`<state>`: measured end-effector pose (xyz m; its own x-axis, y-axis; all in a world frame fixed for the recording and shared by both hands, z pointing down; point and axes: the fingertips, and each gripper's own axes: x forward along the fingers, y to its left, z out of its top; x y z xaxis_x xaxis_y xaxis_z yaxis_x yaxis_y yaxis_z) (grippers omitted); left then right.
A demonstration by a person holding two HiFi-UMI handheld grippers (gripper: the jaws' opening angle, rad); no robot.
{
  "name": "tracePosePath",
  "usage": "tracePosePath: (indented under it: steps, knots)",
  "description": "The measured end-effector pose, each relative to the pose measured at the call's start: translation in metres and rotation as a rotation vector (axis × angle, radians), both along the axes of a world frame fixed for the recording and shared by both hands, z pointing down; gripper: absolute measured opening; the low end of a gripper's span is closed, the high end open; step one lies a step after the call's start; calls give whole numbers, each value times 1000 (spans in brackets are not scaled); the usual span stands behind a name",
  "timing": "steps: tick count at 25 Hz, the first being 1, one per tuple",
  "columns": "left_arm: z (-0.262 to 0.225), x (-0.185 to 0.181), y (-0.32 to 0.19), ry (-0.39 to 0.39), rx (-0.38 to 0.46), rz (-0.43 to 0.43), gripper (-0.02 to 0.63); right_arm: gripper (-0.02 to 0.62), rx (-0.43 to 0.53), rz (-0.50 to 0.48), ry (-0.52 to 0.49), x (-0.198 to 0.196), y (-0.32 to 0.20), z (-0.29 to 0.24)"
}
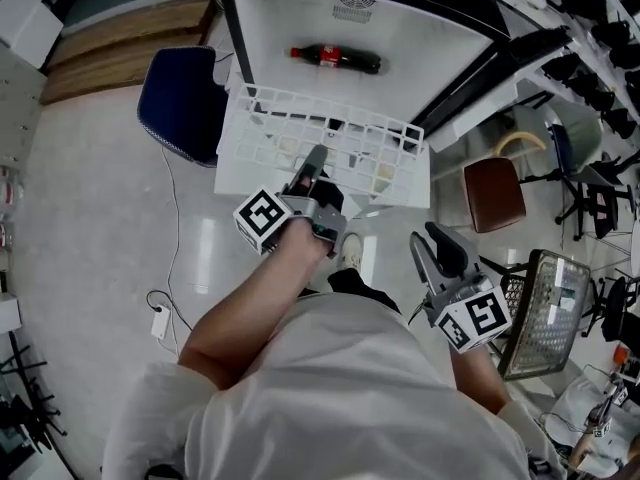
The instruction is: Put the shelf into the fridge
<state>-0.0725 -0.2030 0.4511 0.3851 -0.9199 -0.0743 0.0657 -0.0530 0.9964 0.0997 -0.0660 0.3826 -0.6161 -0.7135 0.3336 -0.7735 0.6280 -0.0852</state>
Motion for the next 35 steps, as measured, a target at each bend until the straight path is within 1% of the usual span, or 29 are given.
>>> tracePosePath:
  steps: [9,17,21,25,35]
  knots:
    - [4,17,-28,-23,-5,-48,35,118,-15,-63,6,30,-47,4]
    - [7,23,-48,-6,-14,-78,35,118,-25,-107,-1,42,-69,8]
    - [8,26,-53,-14,-3,-78,35,120,-30,-127,-5,43,-75,10]
    - [11,28,-55,-9,-14,-90,35,120,-38,-139,-7,44,-78,12]
    - [17,28,-61,2,-23,-98,35,121,-57,-135,-5,47,-78,19]
